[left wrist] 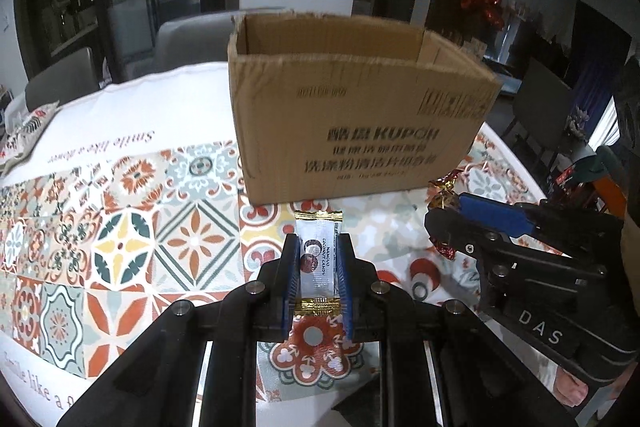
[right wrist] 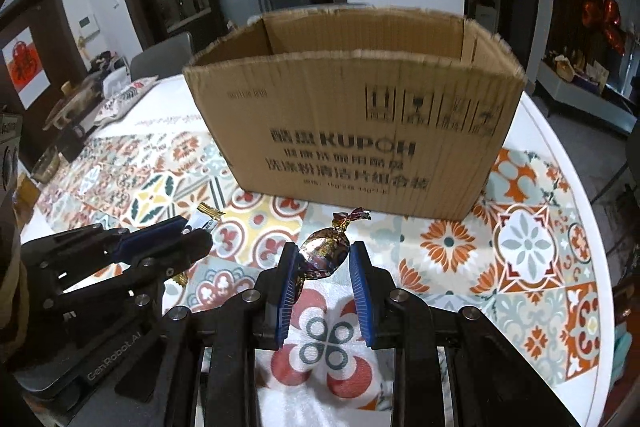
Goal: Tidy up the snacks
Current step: 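Carry both snacks into the cardboard box and open both tools to release them, then lower the right tool onto the dark green packet and close it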
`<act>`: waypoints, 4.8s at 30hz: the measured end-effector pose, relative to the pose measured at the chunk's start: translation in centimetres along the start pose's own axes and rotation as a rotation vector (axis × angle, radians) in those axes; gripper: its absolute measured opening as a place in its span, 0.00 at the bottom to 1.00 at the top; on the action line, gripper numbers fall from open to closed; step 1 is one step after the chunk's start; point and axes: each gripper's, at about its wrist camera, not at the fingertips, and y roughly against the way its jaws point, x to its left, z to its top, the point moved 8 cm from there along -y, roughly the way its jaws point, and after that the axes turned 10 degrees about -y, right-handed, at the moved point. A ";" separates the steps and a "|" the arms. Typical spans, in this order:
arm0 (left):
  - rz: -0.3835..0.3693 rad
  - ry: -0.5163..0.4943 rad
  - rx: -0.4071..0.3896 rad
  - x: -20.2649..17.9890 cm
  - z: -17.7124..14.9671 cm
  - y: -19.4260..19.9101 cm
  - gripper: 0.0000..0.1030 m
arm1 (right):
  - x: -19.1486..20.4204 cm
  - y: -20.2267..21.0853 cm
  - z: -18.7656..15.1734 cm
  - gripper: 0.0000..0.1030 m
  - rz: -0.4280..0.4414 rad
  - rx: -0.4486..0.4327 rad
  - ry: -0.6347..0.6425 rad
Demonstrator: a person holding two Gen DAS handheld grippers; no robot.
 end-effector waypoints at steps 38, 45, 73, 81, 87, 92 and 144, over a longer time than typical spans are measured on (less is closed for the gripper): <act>0.050 -0.058 -0.211 0.4 13.0 6.7 0.18 | 2.0 8.2 11.3 0.27 0.013 -0.240 0.091; 0.055 -0.058 -0.182 1.0 15.3 4.8 0.18 | 1.1 7.4 13.6 0.27 -0.010 -0.237 0.087; 0.208 -0.037 -0.134 0.8 13.8 4.4 0.57 | -1.8 7.0 12.4 0.50 -0.040 -0.213 0.056; 0.232 -0.029 -0.164 -0.2 9.6 7.8 0.61 | -1.4 9.3 8.9 0.57 -0.016 -0.230 0.056; 0.290 -0.043 -0.150 -0.4 6.2 8.9 0.64 | -0.2 10.5 5.9 0.61 0.004 -0.225 0.091; 0.273 -0.008 -0.121 -0.3 2.9 9.4 0.66 | 0.5 10.8 3.4 0.62 0.021 -0.200 0.096; 0.294 0.118 0.190 2.4 -16.6 5.5 0.68 | 5.8 -0.7 -14.5 0.60 0.015 0.274 0.223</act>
